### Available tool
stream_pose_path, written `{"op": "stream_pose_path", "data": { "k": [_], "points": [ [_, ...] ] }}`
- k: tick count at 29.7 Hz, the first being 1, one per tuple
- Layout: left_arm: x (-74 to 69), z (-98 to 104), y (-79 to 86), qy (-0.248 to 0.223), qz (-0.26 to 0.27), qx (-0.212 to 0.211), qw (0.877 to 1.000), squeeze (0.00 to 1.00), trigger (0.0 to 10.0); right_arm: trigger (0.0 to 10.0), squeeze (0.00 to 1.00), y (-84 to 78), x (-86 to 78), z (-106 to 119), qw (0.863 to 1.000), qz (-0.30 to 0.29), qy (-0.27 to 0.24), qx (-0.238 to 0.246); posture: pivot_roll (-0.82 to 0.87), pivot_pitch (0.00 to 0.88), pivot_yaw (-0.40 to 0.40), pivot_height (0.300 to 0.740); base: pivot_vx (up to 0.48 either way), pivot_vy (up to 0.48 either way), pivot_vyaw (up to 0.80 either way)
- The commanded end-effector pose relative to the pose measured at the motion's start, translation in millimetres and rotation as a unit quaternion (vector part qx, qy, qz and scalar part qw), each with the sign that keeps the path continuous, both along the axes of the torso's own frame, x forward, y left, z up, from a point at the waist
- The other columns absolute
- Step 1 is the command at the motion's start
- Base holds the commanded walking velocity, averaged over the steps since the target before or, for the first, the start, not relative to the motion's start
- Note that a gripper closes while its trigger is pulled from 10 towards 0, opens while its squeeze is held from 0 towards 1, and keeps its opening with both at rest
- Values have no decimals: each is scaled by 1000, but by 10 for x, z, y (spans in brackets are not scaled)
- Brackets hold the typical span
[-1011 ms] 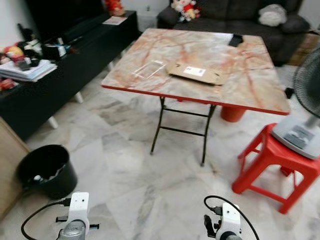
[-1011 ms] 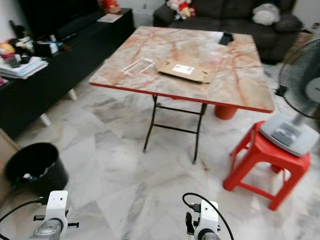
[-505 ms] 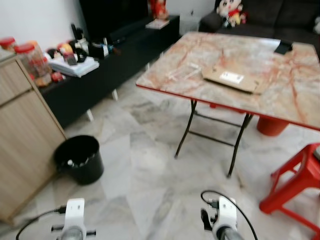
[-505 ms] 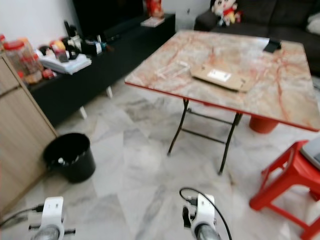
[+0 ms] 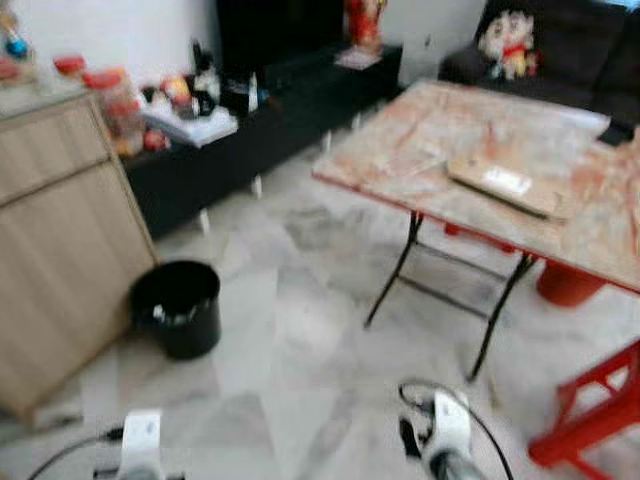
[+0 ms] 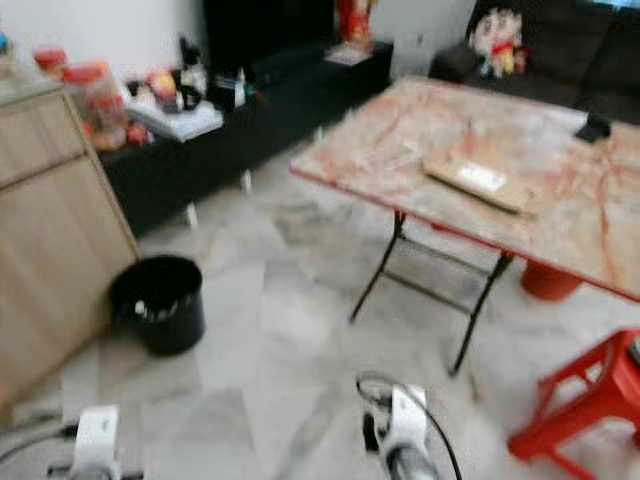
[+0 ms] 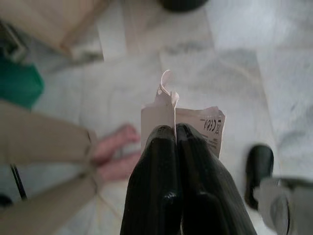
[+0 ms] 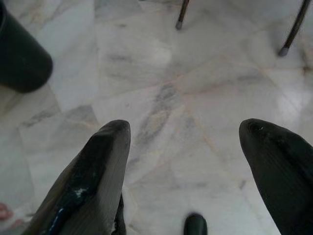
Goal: Picking trash to rubbish bin
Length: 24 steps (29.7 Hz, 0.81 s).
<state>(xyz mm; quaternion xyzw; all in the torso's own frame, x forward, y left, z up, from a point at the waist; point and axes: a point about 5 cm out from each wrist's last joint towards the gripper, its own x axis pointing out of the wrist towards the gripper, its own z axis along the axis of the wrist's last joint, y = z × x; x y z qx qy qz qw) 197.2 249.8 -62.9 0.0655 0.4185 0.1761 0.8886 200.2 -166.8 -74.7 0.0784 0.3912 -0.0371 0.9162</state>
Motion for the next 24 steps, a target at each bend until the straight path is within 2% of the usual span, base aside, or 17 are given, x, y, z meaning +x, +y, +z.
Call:
{"op": "stream_pose_path", "data": {
  "k": [1, 4, 12, 21, 24],
  "points": [
    [13, -10, -55, -1, 1, -7, 1000, 0, 10000, 10000, 0, -83, -16, -4, 1000, -6, 5, -11, -26, 16, -5, 740, 300, 0, 0],
    [12, -10, -54, -1, 2, -6, 1000, 0, 10000, 10000, 0, -78, -9, 0, 1000, 0, 3, -14, -26, 16, -6, 740, 300, 0, 0],
    [9, -11, -49, 0, 4, -6, 1000, 0, 10000, 10000, 0, -61, -1, 4, 1000, 2, 1, -12, -22, 21, -8, 740, 301, 0, 794],
    [7, -11, -47, 0, 5, -5, 1000, 0, 10000, 10000, 0, -69, -6, 3, 1000, 1, 1, -14, -22, 21, -8, 740, 299, 0, 0],
    [5, -11, -44, 0, 6, -4, 1000, 0, 10000, 10000, 0, -61, -3, 5, 1000, 5, -1, -15, -22, 21, -8, 740, 296, 0, 669]
  ]
}}
